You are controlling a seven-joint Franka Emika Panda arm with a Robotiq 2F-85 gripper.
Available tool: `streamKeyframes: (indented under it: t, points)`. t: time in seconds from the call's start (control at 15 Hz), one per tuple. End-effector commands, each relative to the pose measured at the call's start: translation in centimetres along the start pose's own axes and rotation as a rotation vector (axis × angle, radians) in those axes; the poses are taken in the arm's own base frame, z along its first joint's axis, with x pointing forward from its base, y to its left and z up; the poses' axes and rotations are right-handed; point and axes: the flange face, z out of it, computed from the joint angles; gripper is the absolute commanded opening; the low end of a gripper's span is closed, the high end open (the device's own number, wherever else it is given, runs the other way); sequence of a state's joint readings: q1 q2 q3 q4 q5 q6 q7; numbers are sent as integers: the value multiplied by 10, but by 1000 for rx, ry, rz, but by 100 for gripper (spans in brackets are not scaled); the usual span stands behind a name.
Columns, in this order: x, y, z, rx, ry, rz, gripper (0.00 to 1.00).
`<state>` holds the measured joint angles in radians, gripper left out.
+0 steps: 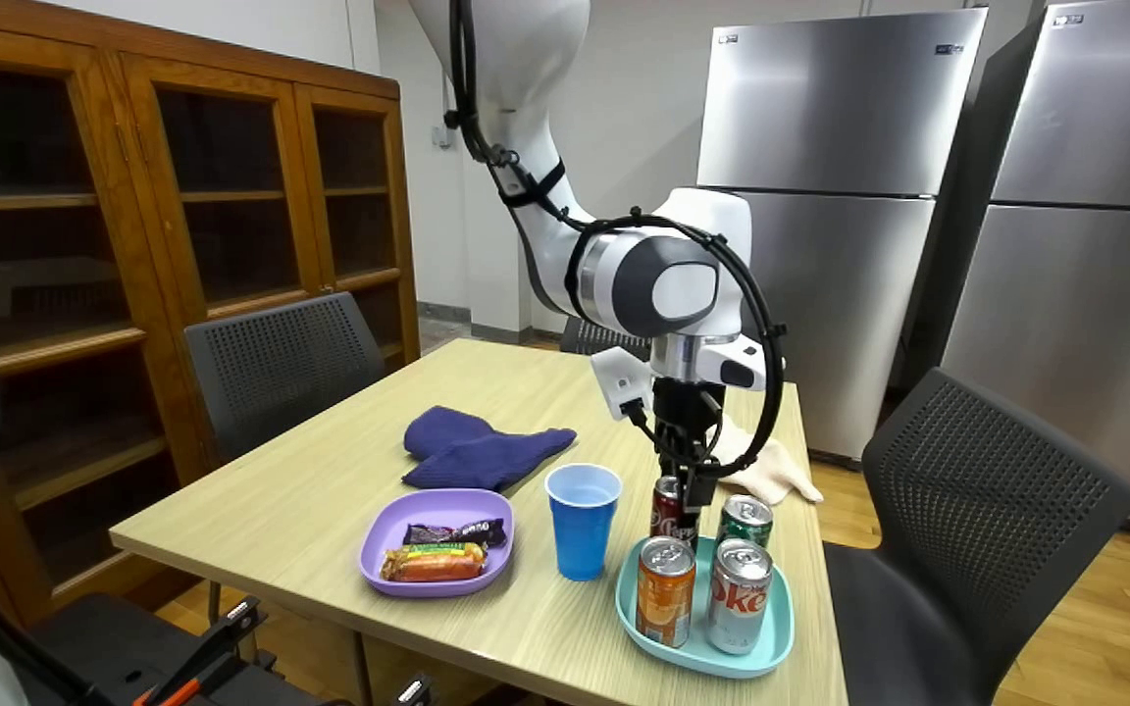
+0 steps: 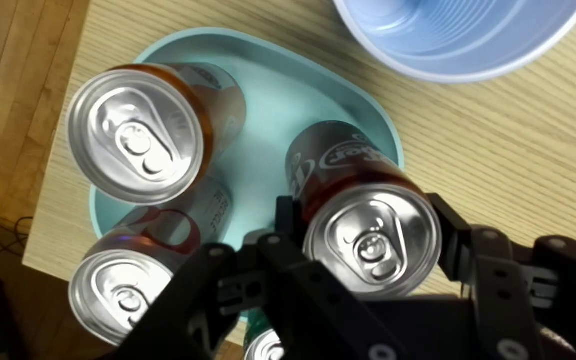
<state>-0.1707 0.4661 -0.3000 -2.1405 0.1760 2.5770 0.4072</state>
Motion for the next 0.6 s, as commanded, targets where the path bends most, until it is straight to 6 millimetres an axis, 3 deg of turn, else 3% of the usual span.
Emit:
streamKeyframes:
  t: [0.0,0.53]
  points:
    - [2,0,-2,-32,12,-1,39]
    - [4,4,3,-42,15,-23,39]
